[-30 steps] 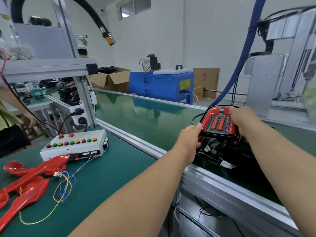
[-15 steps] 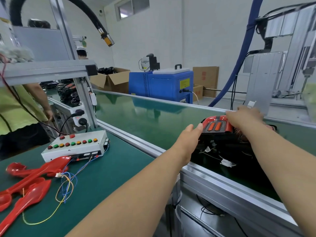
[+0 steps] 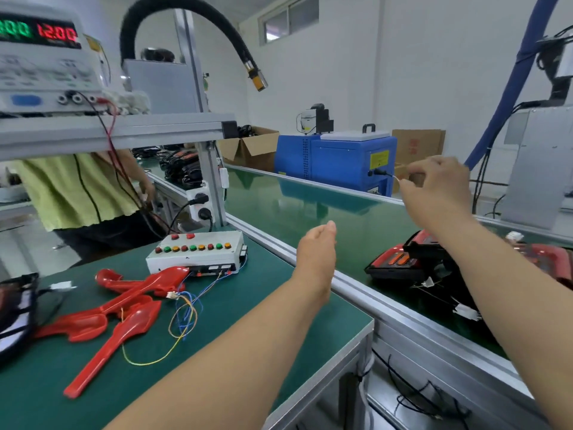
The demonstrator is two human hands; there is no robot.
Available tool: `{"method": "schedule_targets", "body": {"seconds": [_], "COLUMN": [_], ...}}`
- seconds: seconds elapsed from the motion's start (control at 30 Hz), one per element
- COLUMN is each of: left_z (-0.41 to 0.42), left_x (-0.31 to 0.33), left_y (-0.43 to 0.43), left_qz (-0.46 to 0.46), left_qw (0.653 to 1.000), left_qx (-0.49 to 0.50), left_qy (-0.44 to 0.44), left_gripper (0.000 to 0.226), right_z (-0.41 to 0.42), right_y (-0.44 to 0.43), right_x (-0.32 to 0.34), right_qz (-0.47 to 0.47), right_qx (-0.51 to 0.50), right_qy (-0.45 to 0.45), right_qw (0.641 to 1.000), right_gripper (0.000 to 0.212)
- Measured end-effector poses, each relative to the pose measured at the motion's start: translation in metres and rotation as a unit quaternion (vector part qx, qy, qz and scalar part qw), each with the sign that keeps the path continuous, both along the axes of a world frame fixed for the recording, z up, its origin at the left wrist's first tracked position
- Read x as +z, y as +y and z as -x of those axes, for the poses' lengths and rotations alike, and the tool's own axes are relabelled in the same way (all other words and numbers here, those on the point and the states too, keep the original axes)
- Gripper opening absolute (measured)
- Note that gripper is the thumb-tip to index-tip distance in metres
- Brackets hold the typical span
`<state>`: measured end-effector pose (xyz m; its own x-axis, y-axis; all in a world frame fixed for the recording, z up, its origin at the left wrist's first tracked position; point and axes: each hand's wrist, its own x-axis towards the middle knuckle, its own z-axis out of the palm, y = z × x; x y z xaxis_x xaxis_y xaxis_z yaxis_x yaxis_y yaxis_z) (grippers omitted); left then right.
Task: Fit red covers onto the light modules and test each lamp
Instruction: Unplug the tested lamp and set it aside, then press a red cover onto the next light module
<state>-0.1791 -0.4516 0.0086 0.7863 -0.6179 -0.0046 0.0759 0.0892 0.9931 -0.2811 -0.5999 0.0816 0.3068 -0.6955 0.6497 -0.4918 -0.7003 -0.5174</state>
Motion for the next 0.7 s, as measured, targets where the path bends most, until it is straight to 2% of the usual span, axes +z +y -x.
{"method": "schedule_targets", "body": {"seconds": [0.23, 0.37, 0.53, 0.7], "left_z": [-0.064, -0.092, -0.122, -0.147], "left_x": [0.008, 0.014, 0.014, 0.005], "left_y": [0.086, 0.137, 0.208, 0.280], "left_qz": [0.011, 0.013, -0.009, -0.072], "left_qw": [0.991, 0.983, 0.963, 0.938], "left_qx": [0.126, 0.179, 0.256, 0.304], "left_qy": [-0.031, -0.037, -0.089, -0.148], "left_gripper": [0.016, 0.017, 0.021, 0.025], "right_z": [-0.085, -0.124, -0.168, -0.205], "right_y": [0.085, 0.140, 0.210, 0.271], "right_x": [0.001, -0.005, -0.018, -0.036], "right_qz": [-0.009, -0.008, -0.017, -0.046], "right_qx": [0.168, 0.245, 0.339, 0.407], "right_qy": [0.014, 0.026, 0.035, 0.037], "right_qw": [0.986, 0.969, 0.940, 0.911], "right_gripper": [0.026, 0.026, 0.023, 0.024]}}
